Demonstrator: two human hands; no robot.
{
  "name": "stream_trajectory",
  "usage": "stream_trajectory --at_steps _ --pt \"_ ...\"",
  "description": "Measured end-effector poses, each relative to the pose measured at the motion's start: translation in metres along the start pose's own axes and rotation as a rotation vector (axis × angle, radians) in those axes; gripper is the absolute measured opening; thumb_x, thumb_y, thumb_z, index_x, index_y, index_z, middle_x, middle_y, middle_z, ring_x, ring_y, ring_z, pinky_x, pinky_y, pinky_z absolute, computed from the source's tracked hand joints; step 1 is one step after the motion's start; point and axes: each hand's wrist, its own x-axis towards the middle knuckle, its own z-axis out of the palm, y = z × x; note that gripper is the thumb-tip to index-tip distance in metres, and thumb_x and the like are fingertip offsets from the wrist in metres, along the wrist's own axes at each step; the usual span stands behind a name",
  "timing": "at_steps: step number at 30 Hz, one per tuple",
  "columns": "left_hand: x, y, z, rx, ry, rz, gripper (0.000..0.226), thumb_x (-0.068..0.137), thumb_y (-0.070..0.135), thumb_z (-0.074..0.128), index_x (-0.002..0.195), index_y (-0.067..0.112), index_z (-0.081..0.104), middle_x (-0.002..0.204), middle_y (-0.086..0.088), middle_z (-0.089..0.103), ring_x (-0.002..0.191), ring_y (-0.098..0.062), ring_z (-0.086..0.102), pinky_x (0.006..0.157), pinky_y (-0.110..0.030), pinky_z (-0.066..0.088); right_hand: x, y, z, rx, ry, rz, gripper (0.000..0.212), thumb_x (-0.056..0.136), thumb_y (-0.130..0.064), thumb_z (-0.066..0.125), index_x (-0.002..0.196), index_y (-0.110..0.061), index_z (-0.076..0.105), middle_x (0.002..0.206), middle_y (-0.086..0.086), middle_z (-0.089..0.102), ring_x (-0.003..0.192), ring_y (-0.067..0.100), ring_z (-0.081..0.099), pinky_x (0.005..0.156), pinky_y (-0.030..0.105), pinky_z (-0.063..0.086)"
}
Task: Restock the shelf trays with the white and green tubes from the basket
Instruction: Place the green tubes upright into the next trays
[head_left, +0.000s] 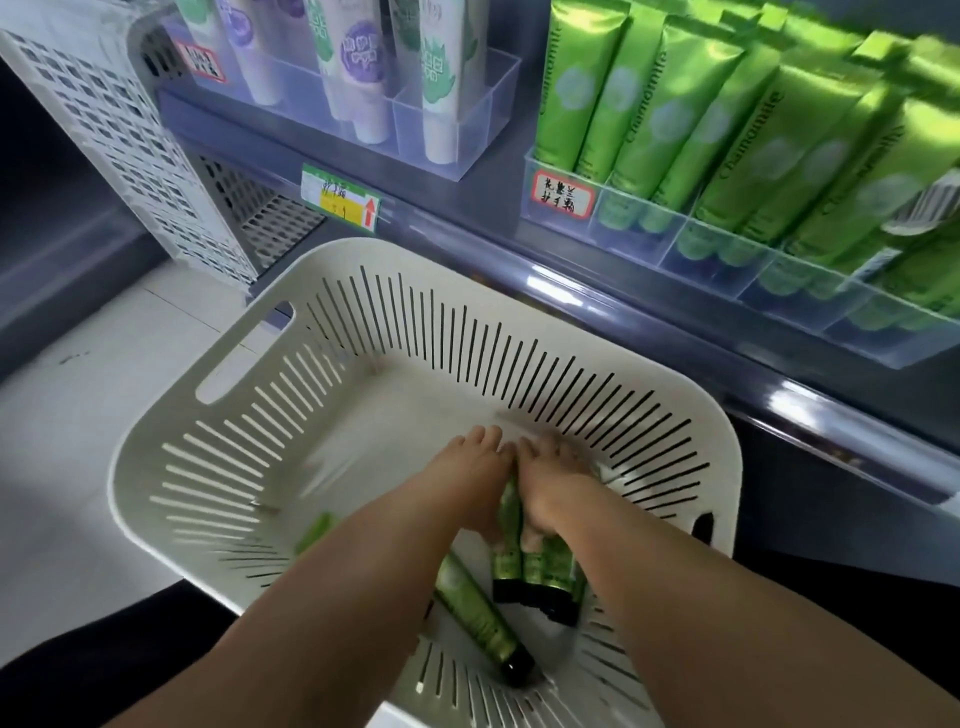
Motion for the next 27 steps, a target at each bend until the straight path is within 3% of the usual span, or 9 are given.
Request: stream_trajectory --at_steps 2,3,5,7,10,13,17,22,27 --pt "-0.002 -0.005 -0.01 -0.057 -0.027 -0.028 0.094 0.064 0.056 0.078 0.139 0.014 0.039 0.129 -0.01 0.039 0.12 -0.027 0.035 0.102 -0.038 0.039 0.001 0.0 -0.004 0.028 0.002 -0.001 0.089 0.077 -0.011 0.075 0.148 -0.012 0.022 0.153 0.016 0.016 0.143 0.037 0.017 0.114 0.046 0.026" --pt "-0.004 -0.007 -0.014 -0.097 -0.039 -0.052 0.083 0.067 0.053 0.077 0.134 0.015 0.046 0.127 -0.009 0.041 0.119 -0.027 0.036 0.1 -0.038 0.041 0.0 -0.001 -0.007 0.046 0.019 -0.009 0.065 0.08 -0.008 0.07 0.137 -0.007 0.038 0.143 0.017 0.032 0.134 0.036 0.033 0.107 0.044 0.035" --pt "-0.009 -0.013 -0.024 -0.195 -0.043 -0.102 0.064 0.075 0.046 0.075 0.126 0.013 0.055 0.125 -0.009 0.045 0.116 -0.027 0.042 0.095 -0.036 0.043 0.002 0.0 -0.009 0.058 0.057 -0.005 0.005 0.087 -0.003 0.058 0.089 -0.005 0.055 0.095 0.011 0.051 0.086 0.024 0.054 0.078 0.035 0.047" --pt "-0.016 -0.014 -0.032 -0.266 -0.025 -0.136 0.053 0.081 0.038 0.072 0.124 0.009 0.058 0.123 -0.011 0.052 0.112 -0.028 0.051 0.089 -0.033 0.043 -0.003 -0.002 -0.013 0.041 0.096 -0.012 0.025 0.089 0.0 0.053 0.067 -0.009 0.047 0.071 0.005 0.043 0.06 0.017 0.044 0.058 0.028 0.04" --pt "-0.029 -0.013 -0.043 -0.333 0.01 -0.158 0.038 0.086 0.028 0.067 0.118 0.008 0.063 0.117 -0.012 0.062 0.109 -0.029 0.057 0.083 -0.029 0.044 -0.011 -0.002 -0.02 0.089 0.153 -0.015 0.02 0.091 -0.001 0.051 0.073 -0.008 0.054 0.069 0.004 0.044 0.06 0.017 0.045 0.05 0.026 0.035" --pt "-0.045 -0.009 -0.054 -0.366 0.069 -0.166 0.027 0.09 0.022 0.061 0.112 0.01 0.069 0.111 -0.009 0.068 0.104 -0.025 0.061 0.082 -0.028 0.045 -0.024 -0.002 -0.027 0.103 0.198 -0.078 0.012 0.089 -0.005 0.056 0.096 -0.006 0.066 0.081 0.006 0.056 0.074 0.021 0.056 0.056 0.028 0.043" --pt "-0.07 0.001 -0.069 -0.361 0.184 -0.172 0.023 0.09 0.016 0.058 0.109 0.013 0.072 0.108 -0.005 0.07 0.101 -0.019 0.062 0.082 -0.026 0.045 -0.052 0.003 -0.034 0.142 0.379 -0.179 0.018 0.089 -0.009 0.059 0.102 -0.01 0.071 0.099 0.006 0.066 0.094 0.023 0.064 0.085 0.034 0.054" --pt "-0.105 0.017 -0.098 -0.347 0.381 -0.179 0.02 0.088 0.017 0.058 0.101 0.015 0.074 0.102 -0.006 0.071 0.097 -0.024 0.063 0.082 -0.028 0.048 -0.1 0.012 -0.051 0.202 0.614 -0.25 0.023 0.083 0.0 0.055 0.089 -0.013 0.073 0.089 0.008 0.07 0.086 0.027 0.066 0.079 0.033 0.053" --pt "-0.138 0.041 -0.139 -0.275 0.596 -0.147 0.018 0.084 0.016 0.056 0.089 0.014 0.073 0.093 -0.008 0.071 0.092 -0.029 0.063 0.079 -0.032 0.051 -0.164 0.037 -0.073 0.262 0.855 -0.267 0.023 0.086 -0.002 0.055 0.098 -0.012 0.072 0.102 0.008 0.07 0.097 0.028 0.065 0.084 0.034 0.053"
